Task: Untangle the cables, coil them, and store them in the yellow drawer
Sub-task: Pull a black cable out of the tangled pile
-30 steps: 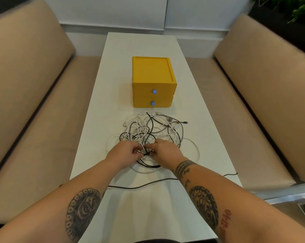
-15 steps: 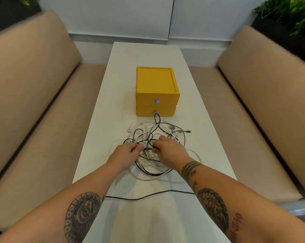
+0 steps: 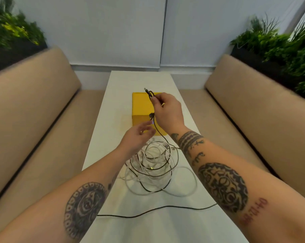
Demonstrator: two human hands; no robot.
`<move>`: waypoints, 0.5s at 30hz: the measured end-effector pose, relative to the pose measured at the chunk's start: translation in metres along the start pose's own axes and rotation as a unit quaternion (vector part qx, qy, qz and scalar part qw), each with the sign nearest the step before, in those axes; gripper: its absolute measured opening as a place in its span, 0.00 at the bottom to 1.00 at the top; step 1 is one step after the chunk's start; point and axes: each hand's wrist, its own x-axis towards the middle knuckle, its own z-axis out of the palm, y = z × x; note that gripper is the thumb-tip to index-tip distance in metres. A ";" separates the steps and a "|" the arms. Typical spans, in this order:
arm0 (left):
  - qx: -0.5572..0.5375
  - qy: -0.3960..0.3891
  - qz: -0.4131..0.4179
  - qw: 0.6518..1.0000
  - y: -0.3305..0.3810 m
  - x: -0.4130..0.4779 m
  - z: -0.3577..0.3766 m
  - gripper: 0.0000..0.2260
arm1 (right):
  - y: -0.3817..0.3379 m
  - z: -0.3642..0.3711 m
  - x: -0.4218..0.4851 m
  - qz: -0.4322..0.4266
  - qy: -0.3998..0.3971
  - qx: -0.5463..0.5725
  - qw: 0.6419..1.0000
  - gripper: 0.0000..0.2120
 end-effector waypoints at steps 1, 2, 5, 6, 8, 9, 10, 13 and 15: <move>-0.004 -0.001 0.010 1.000 0.010 0.004 0.002 0.15 | -0.009 -0.005 0.005 -0.003 0.012 0.015 1.000 0.09; -0.005 0.005 0.020 1.000 0.019 0.008 0.003 0.15 | -0.019 -0.011 0.009 -0.008 0.022 0.030 0.999 0.09; -0.019 0.086 0.053 0.995 0.043 0.016 0.000 0.08 | -0.039 -0.028 0.021 -0.025 0.072 0.061 0.995 0.08; -0.024 0.120 0.061 0.991 0.049 0.019 -0.002 0.08 | -0.044 -0.033 0.025 -0.027 0.081 0.073 0.994 0.08; -0.028 0.123 0.056 0.990 0.058 0.024 -0.005 0.10 | -0.047 -0.038 0.031 -0.024 0.069 0.099 0.992 0.08; -0.008 0.099 0.049 0.994 0.061 0.026 -0.006 0.11 | -0.047 -0.039 0.031 -0.022 0.055 0.102 0.993 0.08; 0.022 0.068 0.045 0.996 0.063 0.027 -0.005 0.11 | -0.046 -0.039 0.030 -0.020 0.041 0.103 0.994 0.08; 0.057 0.026 0.036 0.997 0.068 0.027 -0.003 0.04 | -0.038 -0.039 0.021 -0.009 0.011 0.133 0.991 0.07; 0.025 0.036 0.042 0.998 0.072 0.028 -0.005 0.06 | -0.030 -0.040 0.016 0.004 0.011 0.156 0.988 0.08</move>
